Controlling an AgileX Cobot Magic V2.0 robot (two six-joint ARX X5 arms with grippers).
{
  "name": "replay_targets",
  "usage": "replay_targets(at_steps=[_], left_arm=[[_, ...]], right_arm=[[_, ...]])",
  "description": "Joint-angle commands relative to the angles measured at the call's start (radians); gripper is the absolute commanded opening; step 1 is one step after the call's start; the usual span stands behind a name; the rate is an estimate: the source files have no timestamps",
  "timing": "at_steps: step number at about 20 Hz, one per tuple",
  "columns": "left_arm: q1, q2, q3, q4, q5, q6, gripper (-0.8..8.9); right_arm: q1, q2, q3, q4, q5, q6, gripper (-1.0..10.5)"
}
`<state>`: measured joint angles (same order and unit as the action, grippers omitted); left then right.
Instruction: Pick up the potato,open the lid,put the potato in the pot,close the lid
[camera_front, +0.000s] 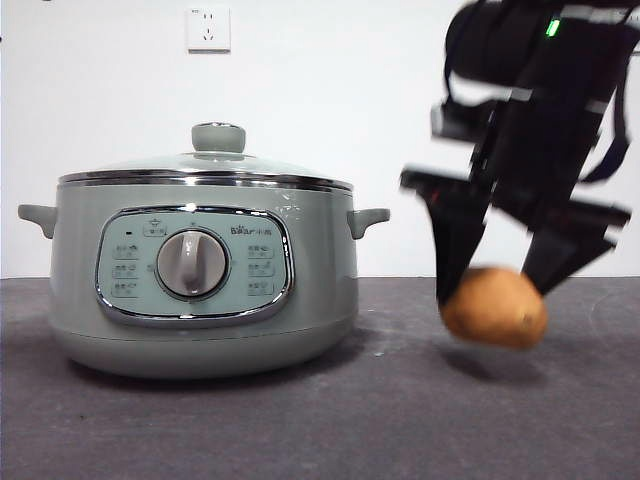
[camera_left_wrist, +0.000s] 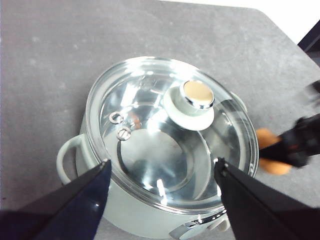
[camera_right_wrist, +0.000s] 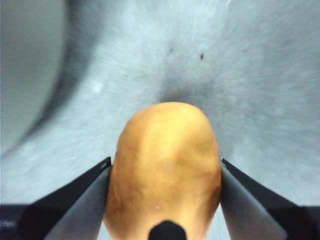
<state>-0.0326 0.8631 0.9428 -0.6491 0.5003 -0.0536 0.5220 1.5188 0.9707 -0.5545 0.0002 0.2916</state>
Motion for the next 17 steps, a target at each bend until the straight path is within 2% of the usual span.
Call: replay_targets(at_steps=[1, 5, 8, 11, 17], left_arm=[[-0.028, 0.027, 0.003, 0.057, 0.000, -0.036, 3.50], [-0.125, 0.115, 0.023, 0.216, -0.013, -0.105, 3.50], [-0.224, 0.216, 0.078, 0.247, -0.123, -0.102, 3.50], [-0.306, 0.323, 0.127, 0.294, -0.185, -0.100, 3.50], [-0.410, 0.473, 0.148, 0.342, -0.326, -0.072, 3.50]], right_arm=[[-0.012, -0.085, 0.001, -0.056, 0.002, -0.017, 0.0], [-0.035, -0.219, 0.001, -0.165, 0.007, -0.030, 0.0], [-0.055, -0.279, 0.001, -0.224, 0.008, -0.039, 0.0], [-0.074, -0.305, 0.001, -0.251, 0.010, -0.040, 0.0], [-0.084, -0.309, 0.001, -0.269, 0.009, -0.040, 0.0]])
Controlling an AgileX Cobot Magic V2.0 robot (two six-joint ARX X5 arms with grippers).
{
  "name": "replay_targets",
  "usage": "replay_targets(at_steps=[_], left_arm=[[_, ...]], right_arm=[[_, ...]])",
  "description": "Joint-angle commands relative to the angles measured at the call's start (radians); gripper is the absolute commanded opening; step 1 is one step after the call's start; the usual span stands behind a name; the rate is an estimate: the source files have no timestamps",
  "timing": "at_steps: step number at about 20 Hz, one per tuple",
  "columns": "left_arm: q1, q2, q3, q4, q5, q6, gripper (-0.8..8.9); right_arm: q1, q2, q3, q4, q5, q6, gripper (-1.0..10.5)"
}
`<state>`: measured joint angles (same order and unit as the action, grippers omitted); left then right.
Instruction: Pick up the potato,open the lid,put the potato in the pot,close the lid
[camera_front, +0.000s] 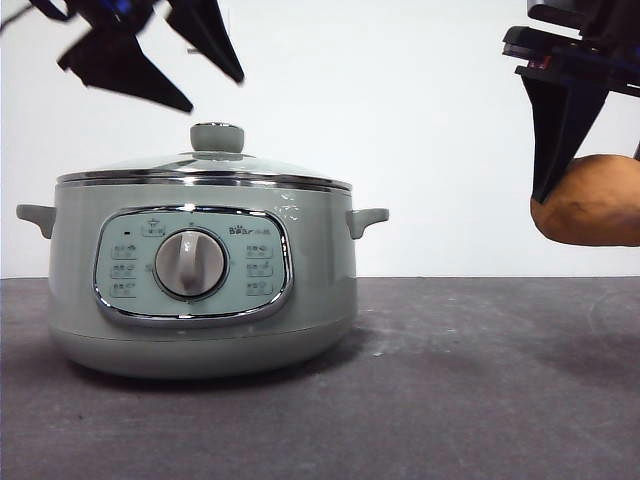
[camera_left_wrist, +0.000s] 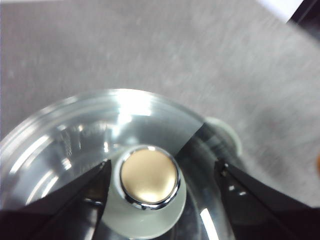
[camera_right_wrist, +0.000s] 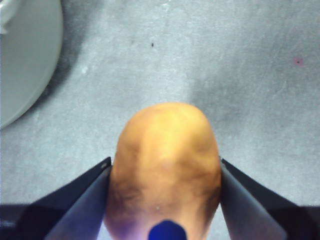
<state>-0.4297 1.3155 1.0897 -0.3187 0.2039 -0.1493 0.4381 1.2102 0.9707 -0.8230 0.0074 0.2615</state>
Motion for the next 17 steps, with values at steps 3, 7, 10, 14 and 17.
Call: replay_targets(at_steps=[3, 7, 10, 14, 17], left_arm=[[-0.037, 0.066, 0.001, 0.011, -0.068, 0.048, 3.50], [-0.050, 0.098, 0.001, 0.011, -0.125, 0.061, 3.43], [-0.050, 0.098, 0.001, 0.012, -0.126, 0.076, 1.12], [-0.050, 0.098, 0.001, 0.014, -0.126, 0.099, -0.08], [-0.050, 0.097, 0.003, 0.026, -0.126, 0.099, -0.08]], right_arm=[[0.000, 0.000, 0.001, 0.000, 0.002, -0.011, 0.0], [0.000, 0.000, 0.001, 0.000, 0.002, -0.017, 0.0], [0.000, 0.000, 0.001, 0.000, 0.002, -0.017, 0.0], [0.000, 0.000, 0.001, 0.000, 0.002, -0.017, 0.0], [0.000, -0.001, 0.001, 0.000, 0.000, -0.017, 0.0]])
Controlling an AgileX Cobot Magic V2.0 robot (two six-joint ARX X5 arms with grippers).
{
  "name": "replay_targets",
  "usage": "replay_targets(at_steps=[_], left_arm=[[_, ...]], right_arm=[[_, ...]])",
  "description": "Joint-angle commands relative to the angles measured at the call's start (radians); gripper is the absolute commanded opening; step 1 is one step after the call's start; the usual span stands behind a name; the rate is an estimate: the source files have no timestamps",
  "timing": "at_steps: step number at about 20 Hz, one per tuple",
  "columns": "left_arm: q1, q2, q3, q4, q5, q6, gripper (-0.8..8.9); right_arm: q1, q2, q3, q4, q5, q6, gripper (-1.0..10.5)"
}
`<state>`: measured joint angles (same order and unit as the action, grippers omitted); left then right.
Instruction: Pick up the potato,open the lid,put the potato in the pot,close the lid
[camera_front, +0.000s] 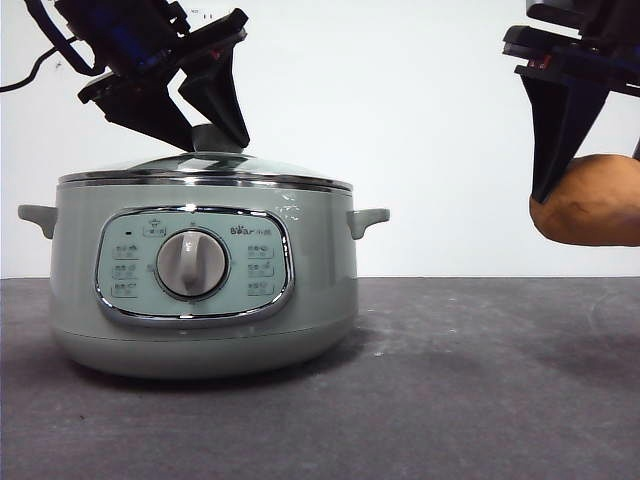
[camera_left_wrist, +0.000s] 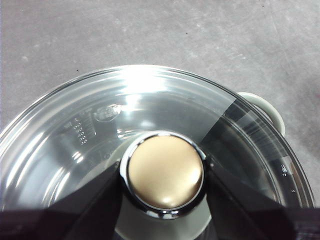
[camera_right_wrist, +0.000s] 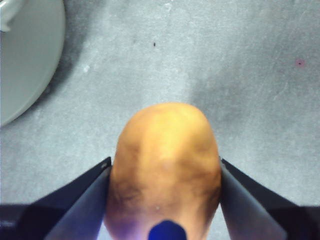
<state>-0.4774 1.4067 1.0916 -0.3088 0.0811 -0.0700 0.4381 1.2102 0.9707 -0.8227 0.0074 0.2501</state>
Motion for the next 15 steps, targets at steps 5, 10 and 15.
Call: replay_targets(at_steps=[5, 10, 15], left_arm=[[-0.002, -0.031, 0.055, 0.014, -0.003, 0.023, -0.08], [-0.001, -0.157, 0.114, -0.056, -0.013, 0.054, -0.08], [-0.001, -0.362, 0.143, -0.204, -0.087, 0.101, -0.08]], right_arm=[[0.000, -0.001, 0.001, 0.001, -0.001, -0.005, 0.0], [0.001, -0.001, 0.001, 0.034, -0.009, -0.005, 0.0], [0.010, 0.000, 0.047, 0.084, -0.034, -0.005, 0.0]])
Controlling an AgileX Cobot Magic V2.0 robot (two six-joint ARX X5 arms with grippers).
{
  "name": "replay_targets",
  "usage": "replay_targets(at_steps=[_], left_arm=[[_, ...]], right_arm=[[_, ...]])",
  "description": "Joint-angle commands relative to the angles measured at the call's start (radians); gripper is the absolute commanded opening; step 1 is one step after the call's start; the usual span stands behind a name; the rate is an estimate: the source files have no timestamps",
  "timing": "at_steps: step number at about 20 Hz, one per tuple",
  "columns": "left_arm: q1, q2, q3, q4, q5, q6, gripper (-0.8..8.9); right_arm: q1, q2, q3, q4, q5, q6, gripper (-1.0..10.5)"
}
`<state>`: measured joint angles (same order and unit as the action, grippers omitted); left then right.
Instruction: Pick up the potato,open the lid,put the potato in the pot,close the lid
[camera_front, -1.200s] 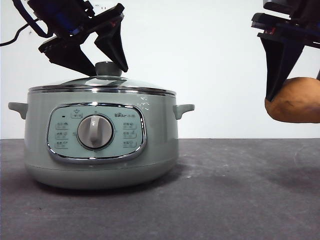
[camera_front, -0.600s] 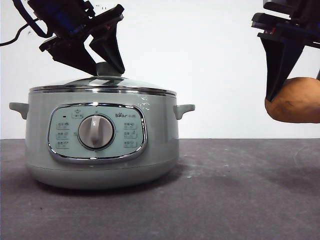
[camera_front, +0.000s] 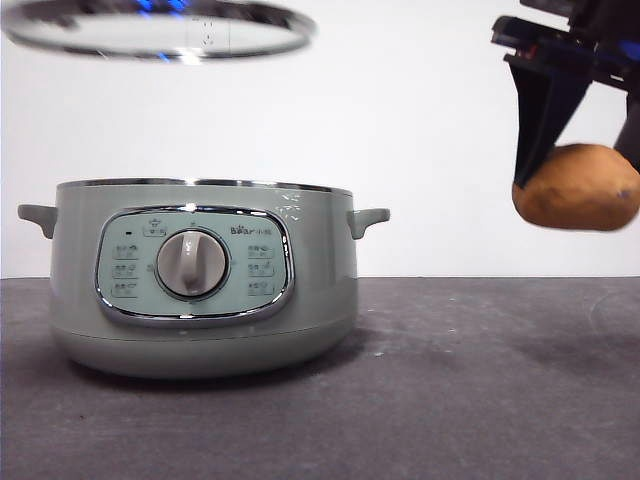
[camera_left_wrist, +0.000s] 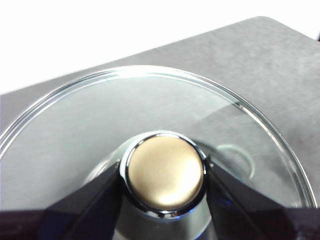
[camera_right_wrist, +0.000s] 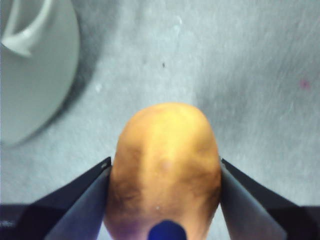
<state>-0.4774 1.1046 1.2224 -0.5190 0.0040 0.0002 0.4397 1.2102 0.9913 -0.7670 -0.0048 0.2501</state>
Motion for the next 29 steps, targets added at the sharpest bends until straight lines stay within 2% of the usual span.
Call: replay_targets(at_steps=[1, 2, 7, 12, 21, 24, 29], left_arm=[[-0.001, -0.105, 0.012, -0.022, -0.022, 0.031, -0.08], [-0.001, -0.150, 0.012, -0.051, -0.042, 0.031, -0.08], [-0.001, -0.335, 0.012, -0.172, -0.116, 0.031, -0.08], [-0.001, -0.451, 0.012, -0.259, -0.144, 0.027, -0.08], [-0.001, -0.476, 0.012, -0.315, -0.187, 0.028, -0.08], [-0.001, -0.476, 0.012, -0.320, -0.187, 0.027, -0.08], [-0.001, -0.476, 0.012, -0.320, -0.187, 0.027, -0.08]], right_arm=[[0.015, 0.000, 0.044, 0.049, -0.051, -0.005, 0.0], [0.022, 0.001, 0.064, 0.063, -0.074, -0.005, 0.0], [0.125, 0.074, 0.216, 0.094, -0.075, -0.005, 0.0], [0.227, 0.274, 0.431, 0.093, -0.074, -0.045, 0.0], [0.314, 0.711, 0.803, 0.080, -0.074, -0.130, 0.0], [0.341, 0.808, 0.862, 0.092, -0.068, -0.152, -0.1], [0.365, 0.897, 0.865, 0.114, -0.041, -0.167, -0.1]])
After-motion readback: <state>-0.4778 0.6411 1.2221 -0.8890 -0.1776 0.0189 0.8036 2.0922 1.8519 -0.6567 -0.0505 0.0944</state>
